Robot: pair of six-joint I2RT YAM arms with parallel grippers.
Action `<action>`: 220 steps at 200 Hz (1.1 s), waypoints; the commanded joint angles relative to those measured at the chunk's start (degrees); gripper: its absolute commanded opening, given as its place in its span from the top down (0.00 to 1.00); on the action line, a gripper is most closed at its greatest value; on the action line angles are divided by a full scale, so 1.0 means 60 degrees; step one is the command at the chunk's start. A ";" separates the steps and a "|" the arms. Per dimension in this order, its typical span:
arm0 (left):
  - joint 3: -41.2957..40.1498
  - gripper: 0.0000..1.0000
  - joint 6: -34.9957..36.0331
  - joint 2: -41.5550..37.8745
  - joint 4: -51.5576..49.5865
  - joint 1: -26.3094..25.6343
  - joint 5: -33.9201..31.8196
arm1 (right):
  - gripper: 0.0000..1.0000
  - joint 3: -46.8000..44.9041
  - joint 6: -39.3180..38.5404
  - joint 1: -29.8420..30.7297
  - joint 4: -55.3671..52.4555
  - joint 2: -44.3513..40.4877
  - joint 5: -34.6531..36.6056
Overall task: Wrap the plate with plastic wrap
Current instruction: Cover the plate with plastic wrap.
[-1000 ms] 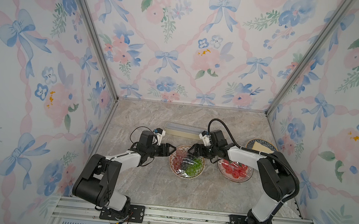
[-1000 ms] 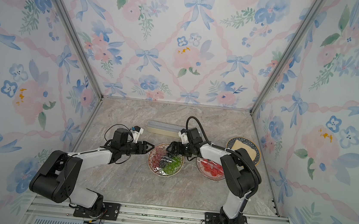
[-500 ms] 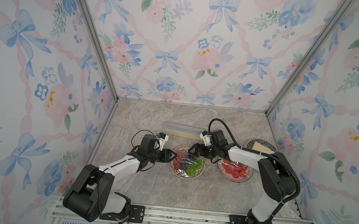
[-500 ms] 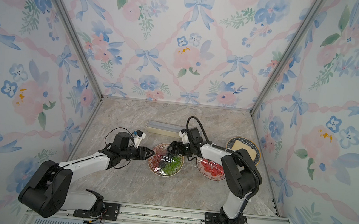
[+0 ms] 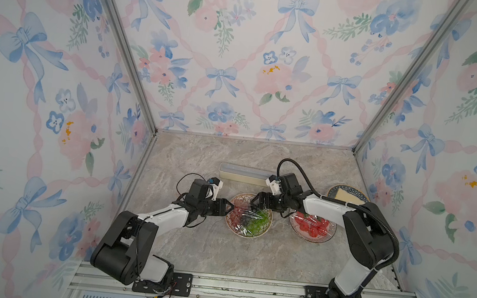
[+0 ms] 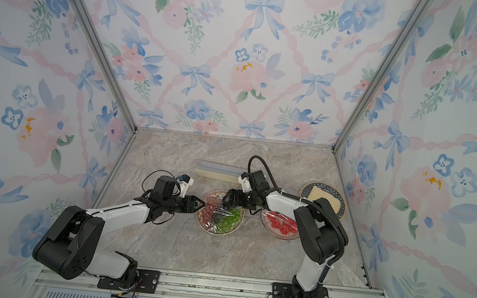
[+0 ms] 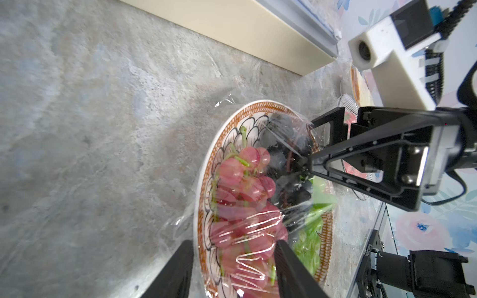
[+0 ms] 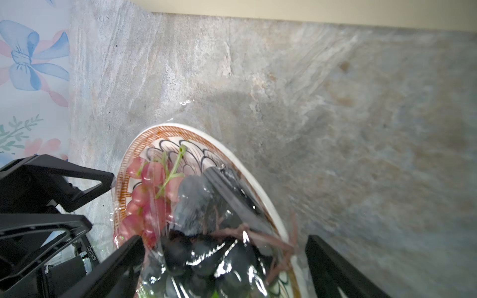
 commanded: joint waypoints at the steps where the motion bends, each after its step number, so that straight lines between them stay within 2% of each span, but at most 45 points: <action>1: 0.0199 0.46 0.0290 0.0269 -0.0060 -0.0050 0.0008 | 0.00 0.0012 -0.0135 0.0095 -0.0350 -0.0223 0.0062; 55: 0.0487 0.43 0.0310 0.0701 0.0120 -0.0337 0.0538 | 0.02 -0.0203 0.0537 0.0237 -0.0105 -0.0258 -0.0518; 102: 0.0566 0.40 -0.0016 0.0895 0.0658 -0.0370 0.0725 | 0.01 -0.0436 0.1911 0.0878 0.1040 -0.0289 -0.1138; 139: 0.0590 0.36 0.0120 0.0933 0.0644 -0.0152 -0.0260 | 0.01 -0.0696 0.1177 0.0543 -0.0733 -0.1103 0.0453; 163: 0.0551 0.35 0.0185 0.1010 0.0652 -0.0087 -0.0387 | 0.03 -0.0884 0.0716 0.0333 -0.2063 -0.2405 0.1506; 197: 0.0451 0.35 0.0254 0.1048 0.0658 -0.0027 -0.0350 | 0.03 -0.1316 0.1194 0.0504 -0.3201 -0.3922 0.1435; 220: 0.0446 0.35 0.0290 0.1042 0.0658 -0.0031 -0.0309 | 0.03 -0.1925 0.2477 0.0931 -0.2979 -0.4583 0.1018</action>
